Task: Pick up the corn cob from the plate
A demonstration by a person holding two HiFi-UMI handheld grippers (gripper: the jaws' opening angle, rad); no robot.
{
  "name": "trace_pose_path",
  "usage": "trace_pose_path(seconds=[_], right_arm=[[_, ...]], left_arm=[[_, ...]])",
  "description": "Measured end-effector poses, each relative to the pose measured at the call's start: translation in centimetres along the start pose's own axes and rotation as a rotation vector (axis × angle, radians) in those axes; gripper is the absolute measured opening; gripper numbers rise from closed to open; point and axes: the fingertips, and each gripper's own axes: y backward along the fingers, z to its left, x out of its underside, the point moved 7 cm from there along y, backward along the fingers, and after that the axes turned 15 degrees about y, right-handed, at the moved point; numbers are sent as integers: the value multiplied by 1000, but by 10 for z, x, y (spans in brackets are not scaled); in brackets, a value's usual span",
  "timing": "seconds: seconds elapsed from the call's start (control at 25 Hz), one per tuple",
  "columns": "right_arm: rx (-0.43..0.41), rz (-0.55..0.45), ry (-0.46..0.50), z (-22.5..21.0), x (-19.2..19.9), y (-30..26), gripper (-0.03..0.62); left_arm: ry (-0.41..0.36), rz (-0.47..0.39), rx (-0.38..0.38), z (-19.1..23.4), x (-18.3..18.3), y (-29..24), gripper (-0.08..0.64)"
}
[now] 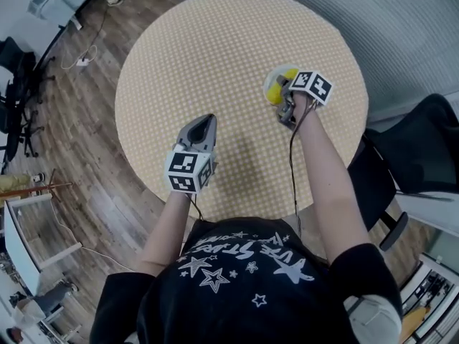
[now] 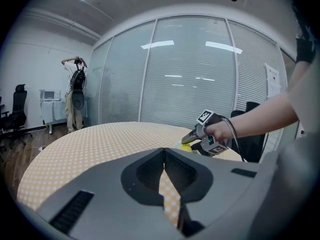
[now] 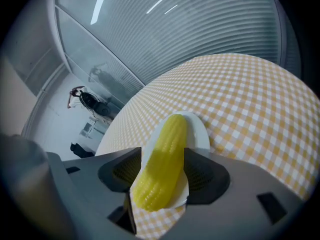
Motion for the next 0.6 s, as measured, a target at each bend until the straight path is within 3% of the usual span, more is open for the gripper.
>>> trace_pose_path(seconds=[0.16, 0.4, 0.6], right_arm=[[99, 59, 35, -2, -3, -11, 253], [186, 117, 132, 4, -11, -25, 261], [232, 179, 155, 4, -10, -32, 261]], left_arm=[[7, 15, 28, 11, 0, -9, 9], [13, 29, 63, 25, 0, -20, 9], [40, 47, 81, 33, 4, -23, 9]])
